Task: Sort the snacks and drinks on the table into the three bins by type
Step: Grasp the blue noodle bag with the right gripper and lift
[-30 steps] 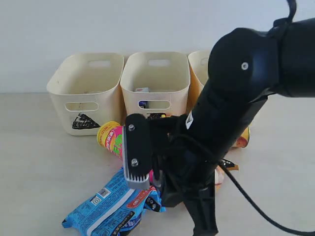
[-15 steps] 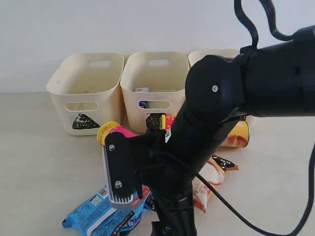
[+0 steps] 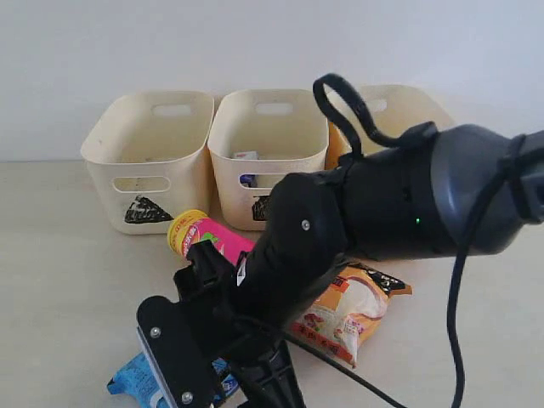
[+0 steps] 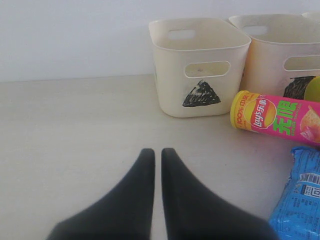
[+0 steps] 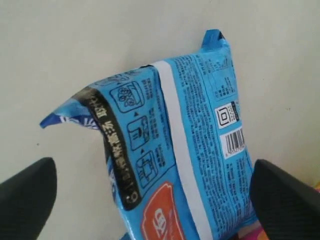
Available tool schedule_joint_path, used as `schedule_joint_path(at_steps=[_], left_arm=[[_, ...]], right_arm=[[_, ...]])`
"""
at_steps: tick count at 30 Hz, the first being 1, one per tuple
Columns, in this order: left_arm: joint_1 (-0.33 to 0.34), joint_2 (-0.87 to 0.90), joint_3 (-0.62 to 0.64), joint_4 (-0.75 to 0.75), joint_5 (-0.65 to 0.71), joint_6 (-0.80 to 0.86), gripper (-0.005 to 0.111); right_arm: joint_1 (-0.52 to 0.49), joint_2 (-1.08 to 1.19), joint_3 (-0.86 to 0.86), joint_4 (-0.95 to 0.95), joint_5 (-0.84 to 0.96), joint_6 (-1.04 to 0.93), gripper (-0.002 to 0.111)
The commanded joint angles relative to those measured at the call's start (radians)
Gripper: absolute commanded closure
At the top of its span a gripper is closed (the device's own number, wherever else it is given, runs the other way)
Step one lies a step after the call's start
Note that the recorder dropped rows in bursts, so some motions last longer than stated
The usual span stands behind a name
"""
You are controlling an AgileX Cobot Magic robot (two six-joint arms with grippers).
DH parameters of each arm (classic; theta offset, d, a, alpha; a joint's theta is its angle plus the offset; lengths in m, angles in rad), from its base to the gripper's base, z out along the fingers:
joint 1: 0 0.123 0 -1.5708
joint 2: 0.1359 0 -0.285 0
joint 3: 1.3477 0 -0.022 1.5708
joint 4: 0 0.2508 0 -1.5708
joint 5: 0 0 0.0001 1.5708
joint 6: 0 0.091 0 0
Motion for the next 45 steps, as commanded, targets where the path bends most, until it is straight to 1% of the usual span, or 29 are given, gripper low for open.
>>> schedule_joint_path(at_steps=[1, 4, 8, 13, 18, 20, 22, 23, 25, 27, 37, 41, 45], left_arm=[[0.004, -0.004, 0.004, -0.001, -0.007, -0.008, 0.103], [0.004, -0.004, 0.004, -0.001, -0.007, -0.008, 0.103], [0.004, -0.004, 0.004, -0.001, -0.007, -0.008, 0.103], [0.004, -0.004, 0.004, -0.001, -0.007, -0.008, 0.103], [0.004, -0.004, 0.004, -0.001, -0.007, -0.008, 0.103], [0.004, -0.004, 0.004, -0.001, -0.007, -0.008, 0.103], [0.004, -0.004, 0.004, -0.001, -0.007, -0.008, 0.103], [0.004, -0.004, 0.004, -0.001, -0.007, -0.008, 0.103], [0.004, -0.004, 0.004, -0.001, -0.007, -0.008, 0.103], [0.004, -0.004, 0.004, -0.001, -0.007, -0.008, 0.103], [0.004, -0.004, 0.004, -0.001, -0.007, -0.008, 0.103], [0.004, -0.004, 0.004, -0.001, -0.007, -0.008, 0.103], [0.004, -0.004, 0.004, -0.001, -0.007, -0.008, 0.103]], right_arm=[[0.002, 0.024, 0.000, -0.032, -0.047, -0.013, 0.014], [0.002, 0.045, 0.000, -0.075, -0.054, -0.015, 0.014], [0.002, 0.080, 0.000, -0.082, -0.125, -0.023, 0.014], [0.002, 0.120, 0.000, -0.086, -0.150, -0.088, 0.014], [0.002, 0.183, 0.000, -0.090, -0.254, -0.128, 0.014], [0.002, 0.198, 0.000, -0.090, -0.258, -0.151, 0.028], [0.002, 0.206, 0.000, -0.090, -0.220, -0.183, 0.072], [0.002, 0.206, 0.000, -0.090, -0.187, -0.186, 0.109], [0.002, 0.206, 0.000, -0.087, -0.174, -0.180, 0.105], [0.002, 0.194, 0.000, -0.087, -0.167, -0.180, 0.109], [0.002, 0.078, 0.000, -0.082, -0.136, -0.127, 0.108], [0.002, 0.071, 0.000, -0.074, -0.093, -0.124, 0.108], [0.015, 0.069, 0.000, -0.023, -0.083, -0.124, 0.108]])
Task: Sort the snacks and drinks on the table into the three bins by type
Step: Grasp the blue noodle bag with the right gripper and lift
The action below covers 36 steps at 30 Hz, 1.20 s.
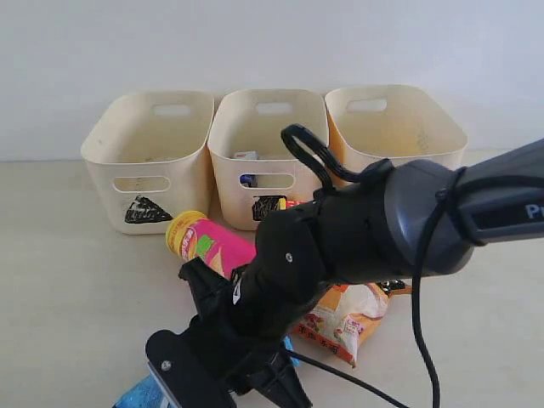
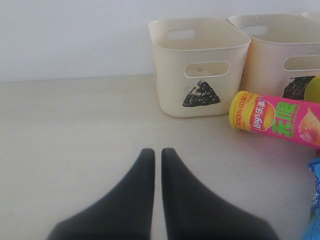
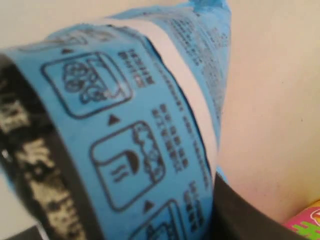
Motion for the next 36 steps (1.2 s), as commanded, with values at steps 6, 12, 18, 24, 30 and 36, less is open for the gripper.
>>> schedule_joint_path(at_steps=[6, 12, 18, 24, 30, 36], left_arm=[[0.004, -0.004, 0.004, -0.001, -0.007, -0.008, 0.103], [0.004, -0.004, 0.004, -0.001, -0.007, -0.008, 0.103], [0.004, -0.004, 0.004, -0.001, -0.007, -0.008, 0.103], [0.004, -0.004, 0.004, -0.001, -0.007, -0.008, 0.103], [0.004, -0.004, 0.004, -0.001, -0.007, -0.008, 0.103], [0.004, -0.004, 0.004, -0.001, -0.007, -0.008, 0.103]], right_arm=[[0.080, -0.022, 0.000, 0.060, 0.003, 0.004, 0.108], [0.108, -0.022, 0.000, 0.067, -0.158, 0.037, 0.108], [0.108, 0.005, 0.000, 0.067, -0.275, 0.086, 0.108], [0.108, 0.009, -0.002, 0.067, -0.284, 0.086, 0.108], [0.110, 0.009, -0.002, 0.067, -0.283, 0.095, 0.108], [0.131, 0.009, -0.002, 0.067, -0.274, 0.114, 0.108]])
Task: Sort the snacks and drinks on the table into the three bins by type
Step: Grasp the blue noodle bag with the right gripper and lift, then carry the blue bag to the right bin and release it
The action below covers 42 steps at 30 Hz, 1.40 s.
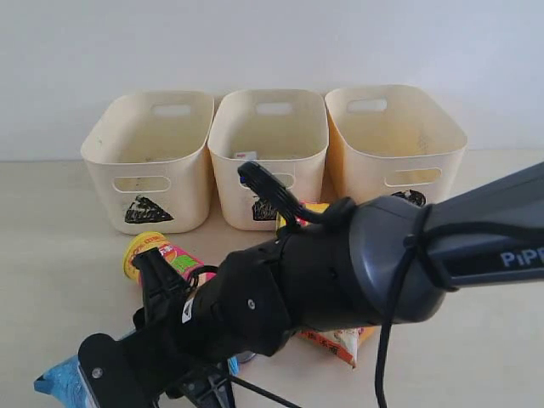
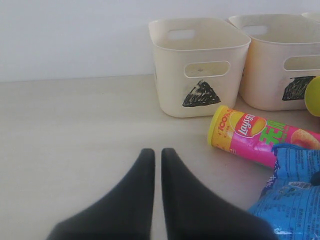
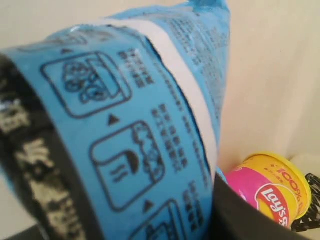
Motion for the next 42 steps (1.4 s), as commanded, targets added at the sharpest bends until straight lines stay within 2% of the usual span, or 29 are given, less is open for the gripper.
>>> schedule_joint_path(at_steps=[1, 13, 22, 27, 33, 42], left_arm=[[0.004, -0.004, 0.004, -0.001, -0.007, -0.008, 0.103], [0.004, -0.004, 0.004, -0.001, -0.007, -0.008, 0.103], [0.004, -0.004, 0.004, -0.001, -0.007, -0.008, 0.103], [0.004, -0.004, 0.004, -0.001, -0.007, -0.008, 0.103], [0.004, -0.004, 0.004, -0.001, -0.007, -0.008, 0.103], [0.004, -0.004, 0.004, -0.001, -0.007, -0.008, 0.103]], right_arm=[[0.024, -0.007, -0.002, 0.004, -0.005, 0.024, 0.108], [0.029, -0.051, -0.002, 0.044, -0.010, 0.070, 0.108], [0.027, -0.248, -0.002, 0.123, 0.179, 0.267, 0.108], [0.015, -0.354, -0.002, 0.127, 0.157, 0.530, 0.108], [-0.118, -0.464, -0.002, 0.125, 0.199, 0.770, 0.108], [-0.394, -0.522, -0.002, 0.123, 0.235, 0.829, 0.108]])
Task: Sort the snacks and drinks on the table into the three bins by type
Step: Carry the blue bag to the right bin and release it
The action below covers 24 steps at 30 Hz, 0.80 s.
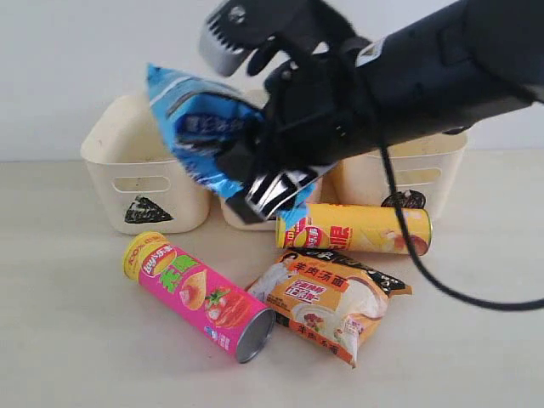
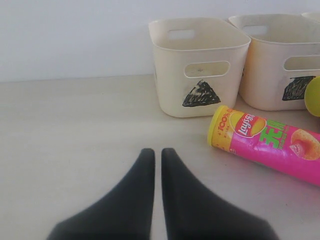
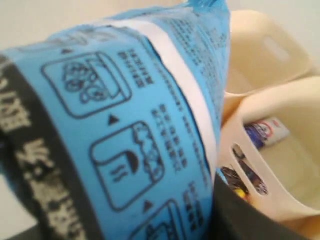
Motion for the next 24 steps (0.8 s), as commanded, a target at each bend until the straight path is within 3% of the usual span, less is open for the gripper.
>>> schedule_joint_path(at_steps=[1, 8, 16, 24], left_arm=[[0.004, -0.004, 0.004, -0.001, -0.007, -0.008, 0.103], [0.004, -0.004, 0.004, -0.001, -0.007, -0.008, 0.103], [0.004, -0.004, 0.004, -0.001, -0.007, -0.008, 0.103], [0.004, -0.004, 0.004, -0.001, -0.007, -0.008, 0.103]], right_arm=[[-0.124, -0.018, -0.002, 0.001, -0.011, 0.015, 0.108], [-0.292, -0.010, -0.002, -0.002, -0.131, 0.013, 0.108], [-0.418, 0.123, -0.017, -0.001, -0.363, 0.020, 0.108], [-0.494, 0.355, -0.236, 0.019, -0.301, 0.048, 0.108]])
